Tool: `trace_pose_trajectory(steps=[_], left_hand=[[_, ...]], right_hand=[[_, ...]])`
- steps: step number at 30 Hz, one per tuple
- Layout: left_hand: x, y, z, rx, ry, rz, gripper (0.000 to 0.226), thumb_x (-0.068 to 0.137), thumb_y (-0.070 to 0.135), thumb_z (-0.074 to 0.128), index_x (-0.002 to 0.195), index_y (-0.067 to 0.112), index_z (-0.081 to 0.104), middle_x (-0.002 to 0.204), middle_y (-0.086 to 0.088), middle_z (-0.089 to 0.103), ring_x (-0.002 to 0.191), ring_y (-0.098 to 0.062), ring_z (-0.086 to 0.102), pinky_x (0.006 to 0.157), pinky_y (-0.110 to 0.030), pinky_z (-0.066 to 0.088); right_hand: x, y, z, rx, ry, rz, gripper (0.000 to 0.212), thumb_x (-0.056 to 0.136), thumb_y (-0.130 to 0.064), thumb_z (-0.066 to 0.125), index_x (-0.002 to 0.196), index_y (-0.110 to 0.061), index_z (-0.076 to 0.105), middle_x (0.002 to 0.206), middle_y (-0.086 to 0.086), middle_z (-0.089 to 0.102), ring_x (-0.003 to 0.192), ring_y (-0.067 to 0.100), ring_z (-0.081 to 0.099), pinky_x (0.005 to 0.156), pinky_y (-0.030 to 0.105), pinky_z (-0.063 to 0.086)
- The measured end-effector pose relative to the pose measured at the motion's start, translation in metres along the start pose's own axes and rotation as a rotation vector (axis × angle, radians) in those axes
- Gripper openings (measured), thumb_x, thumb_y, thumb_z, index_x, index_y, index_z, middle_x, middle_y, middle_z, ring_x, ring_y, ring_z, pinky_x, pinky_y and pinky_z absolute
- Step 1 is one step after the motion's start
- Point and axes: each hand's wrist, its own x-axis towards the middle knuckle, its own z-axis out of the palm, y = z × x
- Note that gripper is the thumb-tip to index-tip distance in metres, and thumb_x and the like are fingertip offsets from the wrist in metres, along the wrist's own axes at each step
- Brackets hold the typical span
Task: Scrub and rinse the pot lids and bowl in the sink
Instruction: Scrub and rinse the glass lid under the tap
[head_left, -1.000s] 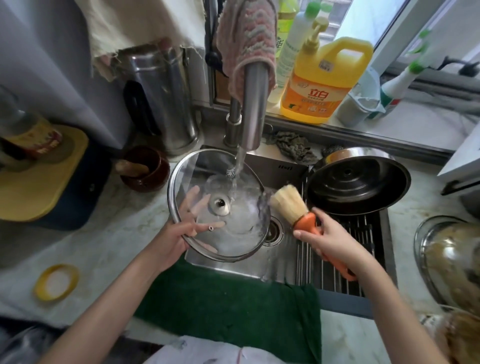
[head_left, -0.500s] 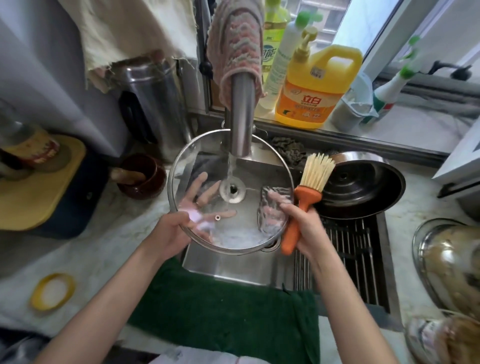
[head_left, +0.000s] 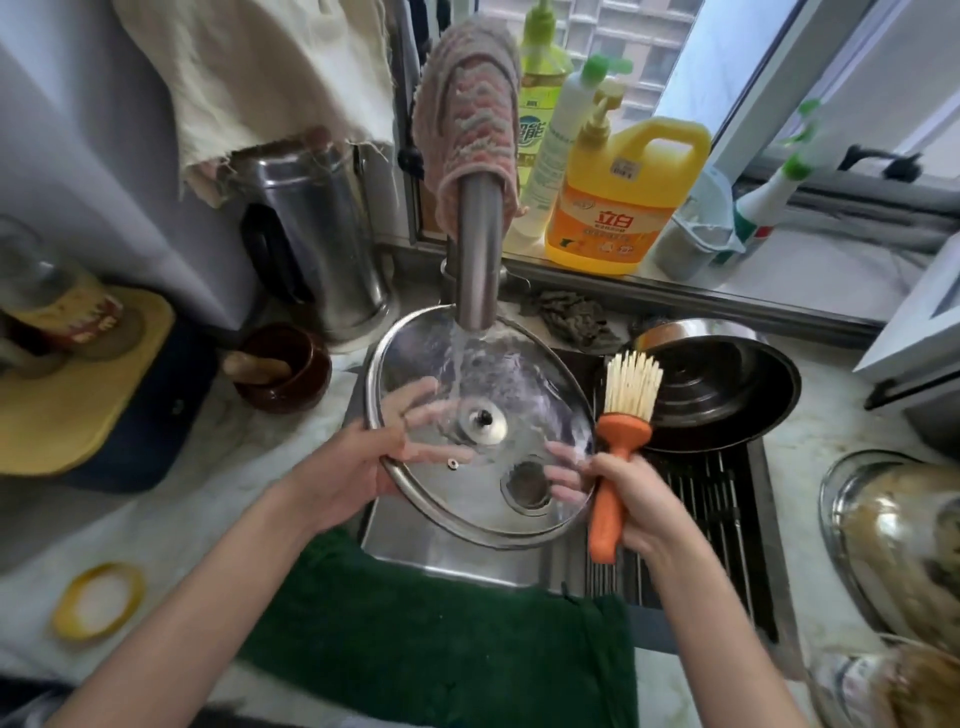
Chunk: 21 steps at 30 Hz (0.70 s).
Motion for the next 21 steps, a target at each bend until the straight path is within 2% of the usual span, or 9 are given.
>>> trace_pose_trajectory(steps=[2, 5, 8, 11, 14, 16, 17, 19, 21], left_hand=[[-0.002, 0.008, -0.003, 0.011, -0.001, 0.004, 0.075, 0.071, 0.000, 0.045, 0.141, 0.024, 0.036, 0.137, 0.002, 0.055, 0.111, -0.040, 0.061, 0.063, -0.046, 0.057], [0.005, 0.014, -0.013, 0.011, 0.033, 0.025, 0.078, 0.063, -0.006, 0.041, 0.137, 0.018, 0.044, 0.133, -0.005, 0.058, 0.110, -0.042, 0.060, 0.061, -0.045, 0.060], [0.026, 0.007, -0.020, -0.026, 0.175, 0.046, 0.069, 0.068, -0.019, 0.031, 0.127, 0.010, 0.054, 0.120, -0.011, 0.064, 0.103, -0.039, 0.065, 0.063, -0.047, 0.060], [0.059, -0.010, -0.011, -0.207, 0.361, -0.014, 0.060, 0.072, -0.026, 0.019, 0.098, 0.007, 0.061, 0.093, -0.011, 0.070, 0.082, -0.026, 0.072, 0.066, -0.040, 0.057], [0.094, -0.029, 0.007, -0.311, 0.527, -0.103, 0.050, 0.075, -0.024, 0.016, 0.076, 0.010, 0.053, 0.056, 0.000, 0.065, 0.054, -0.008, 0.066, 0.064, -0.028, 0.045], [0.113, -0.040, 0.019, -0.353, 0.605, -0.148, 0.044, 0.072, -0.023, 0.019, 0.069, 0.012, 0.047, 0.047, 0.002, 0.058, 0.052, -0.008, 0.058, 0.063, -0.027, 0.038], [0.118, -0.045, 0.024, -0.371, 0.618, -0.161, 0.044, 0.070, -0.023, 0.019, 0.068, 0.012, 0.045, 0.052, 0.000, 0.056, 0.057, -0.010, 0.054, 0.064, -0.027, 0.036], [0.126, -0.057, 0.031, -0.369, 0.584, -0.180, 0.045, 0.077, -0.023, 0.016, 0.071, 0.011, 0.044, 0.069, -0.005, 0.053, 0.067, -0.013, 0.051, 0.066, -0.029, 0.038], [0.128, -0.067, 0.036, -0.334, 0.525, -0.193, 0.040, 0.085, -0.020, 0.019, 0.077, 0.008, 0.046, 0.080, -0.009, 0.054, 0.066, -0.014, 0.053, 0.069, -0.029, 0.042]], right_hand=[[0.001, 0.010, 0.009, 0.124, -0.028, -0.022, 0.020, 0.087, 0.015, 0.037, 0.096, 0.008, 0.054, 0.103, 0.027, 0.067, 0.071, 0.032, 0.069, 0.056, 0.037, 0.059], [0.002, 0.017, 0.021, 0.145, -0.012, -0.219, 0.014, 0.094, 0.007, 0.042, 0.101, 0.002, 0.053, 0.103, 0.023, 0.067, 0.071, 0.030, 0.069, 0.053, 0.035, 0.058], [0.004, 0.015, 0.023, 0.124, 0.085, -0.433, 0.014, 0.097, 0.000, 0.045, 0.107, -0.007, 0.051, 0.097, 0.017, 0.069, 0.070, 0.025, 0.069, 0.055, 0.031, 0.057], [0.004, 0.007, 0.021, -0.097, 0.244, -0.645, 0.014, 0.098, -0.005, 0.046, 0.108, -0.011, 0.056, 0.102, 0.011, 0.071, 0.077, 0.022, 0.071, 0.063, 0.032, 0.059], [0.005, 0.003, 0.007, -0.364, 0.380, -0.805, 0.017, 0.096, -0.007, 0.050, 0.110, -0.005, 0.060, 0.103, 0.002, 0.072, 0.082, 0.017, 0.071, 0.074, 0.040, 0.059], [0.003, 0.003, -0.005, -0.503, 0.380, -0.889, 0.031, 0.089, -0.012, 0.054, 0.118, 0.002, 0.056, 0.101, -0.002, 0.071, 0.086, 0.014, 0.071, 0.075, 0.040, 0.059], [0.000, 0.002, -0.010, -0.556, 0.370, -0.924, 0.041, 0.085, -0.020, 0.056, 0.120, 0.003, 0.056, 0.100, -0.001, 0.071, 0.087, 0.012, 0.070, 0.076, 0.039, 0.059], [-0.010, -0.001, -0.020, -0.692, 0.345, -1.032, 0.052, 0.079, -0.030, 0.054, 0.115, 0.008, 0.058, 0.092, 0.007, 0.072, 0.084, 0.001, 0.067, 0.077, 0.022, 0.055], [-0.024, -0.006, -0.026, -0.861, 0.352, -1.191, 0.049, 0.076, -0.030, 0.055, 0.101, 0.013, 0.059, 0.077, 0.010, 0.068, 0.076, -0.007, 0.057, 0.072, -0.001, 0.042]])
